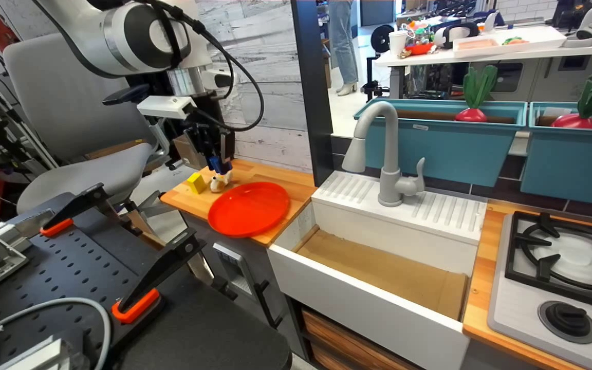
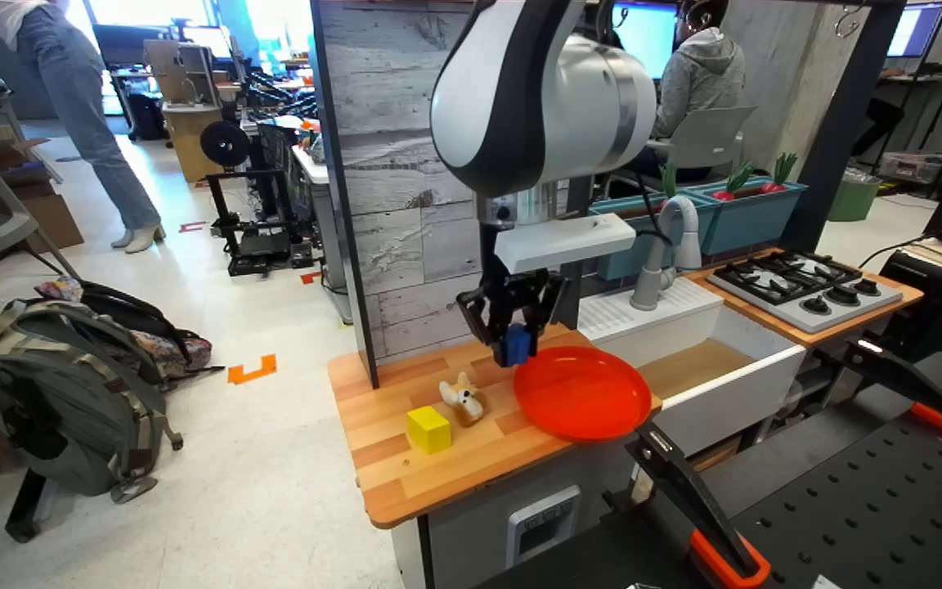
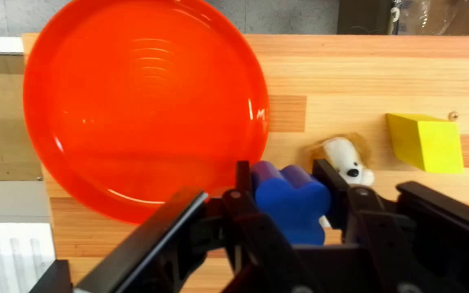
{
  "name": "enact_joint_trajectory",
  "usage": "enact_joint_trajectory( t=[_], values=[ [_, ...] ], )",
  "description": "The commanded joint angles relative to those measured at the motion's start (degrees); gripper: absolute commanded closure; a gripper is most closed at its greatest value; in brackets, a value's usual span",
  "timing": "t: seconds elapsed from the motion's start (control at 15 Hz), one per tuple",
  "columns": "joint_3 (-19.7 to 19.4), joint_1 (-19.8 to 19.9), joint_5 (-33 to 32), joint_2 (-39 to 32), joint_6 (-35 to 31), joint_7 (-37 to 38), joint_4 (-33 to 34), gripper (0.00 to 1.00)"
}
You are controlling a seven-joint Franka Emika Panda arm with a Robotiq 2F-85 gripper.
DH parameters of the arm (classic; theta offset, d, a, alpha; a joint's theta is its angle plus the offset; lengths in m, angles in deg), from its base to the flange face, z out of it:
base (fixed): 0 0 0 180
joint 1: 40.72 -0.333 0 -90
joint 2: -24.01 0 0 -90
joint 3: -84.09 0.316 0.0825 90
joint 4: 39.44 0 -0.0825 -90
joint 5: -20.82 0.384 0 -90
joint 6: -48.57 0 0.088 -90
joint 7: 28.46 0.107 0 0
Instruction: Put the blue block on the orange plate
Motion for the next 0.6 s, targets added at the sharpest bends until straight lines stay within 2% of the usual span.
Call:
enact_joint_trajectory(
  t=[0.0,0.2,0.53],
  values=[
    [-3.48,-0.87,-2.23,5.1,2.91,1.99,-4.54,0.83],
    [-4.8,0.62,-2.92,4.84,4.63,1.35,-4.84,0.83],
    [-4.42,4.64,-1.56,0.56,8.3,-0.56,-1.42,0.83]
  ],
)
